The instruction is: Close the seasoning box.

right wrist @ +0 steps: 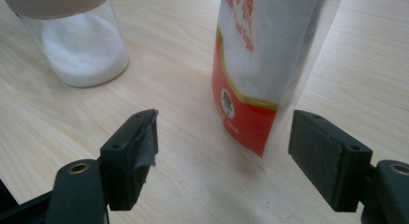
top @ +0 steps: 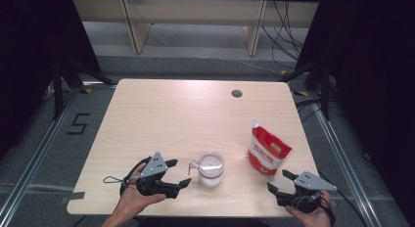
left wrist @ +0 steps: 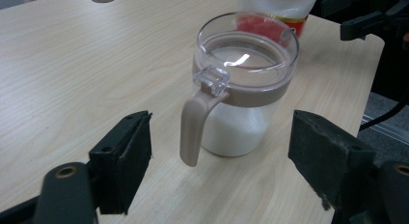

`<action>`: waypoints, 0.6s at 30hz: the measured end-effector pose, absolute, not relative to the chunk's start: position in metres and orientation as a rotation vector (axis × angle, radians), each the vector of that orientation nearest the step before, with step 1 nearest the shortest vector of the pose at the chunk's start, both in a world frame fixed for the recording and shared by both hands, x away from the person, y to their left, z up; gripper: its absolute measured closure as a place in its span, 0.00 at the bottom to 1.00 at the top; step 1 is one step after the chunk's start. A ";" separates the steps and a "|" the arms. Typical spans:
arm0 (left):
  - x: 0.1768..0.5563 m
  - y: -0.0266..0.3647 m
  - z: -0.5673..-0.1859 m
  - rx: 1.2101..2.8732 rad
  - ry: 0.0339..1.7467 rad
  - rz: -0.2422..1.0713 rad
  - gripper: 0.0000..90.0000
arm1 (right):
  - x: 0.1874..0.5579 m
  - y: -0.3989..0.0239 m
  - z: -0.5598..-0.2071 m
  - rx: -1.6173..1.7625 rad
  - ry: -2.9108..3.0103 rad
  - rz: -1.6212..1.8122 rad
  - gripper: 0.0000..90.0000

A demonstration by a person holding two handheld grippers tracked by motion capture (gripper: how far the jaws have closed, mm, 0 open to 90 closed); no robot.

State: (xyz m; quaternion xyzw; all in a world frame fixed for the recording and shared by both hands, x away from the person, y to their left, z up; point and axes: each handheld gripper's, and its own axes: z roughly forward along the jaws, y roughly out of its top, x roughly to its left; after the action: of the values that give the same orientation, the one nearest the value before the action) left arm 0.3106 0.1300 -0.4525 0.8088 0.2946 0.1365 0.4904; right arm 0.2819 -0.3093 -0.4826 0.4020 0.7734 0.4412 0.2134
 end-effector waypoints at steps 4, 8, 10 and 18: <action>0.308 0.134 -0.457 1.962 0.742 0.332 0.20 | 0.282 -0.310 -0.482 1.110 2.148 1.224 0.30; 0.305 0.138 -0.462 1.955 0.773 0.326 0.19 | 0.279 -0.307 -0.481 1.154 2.141 1.227 0.29; 0.304 0.140 -0.465 1.953 0.771 0.319 0.19 | 0.281 -0.309 -0.482 1.125 2.138 1.216 0.29; 0.299 0.144 -0.474 1.984 0.772 0.310 0.19 | 0.280 -0.311 -0.481 1.143 2.137 1.230 0.28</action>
State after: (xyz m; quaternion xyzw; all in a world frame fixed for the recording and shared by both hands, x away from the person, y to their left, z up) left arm 0.2988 0.1441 -0.4735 0.8114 0.3157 0.1269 0.4752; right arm 0.2799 -0.3106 -0.4809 0.4113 0.7686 0.4425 0.2104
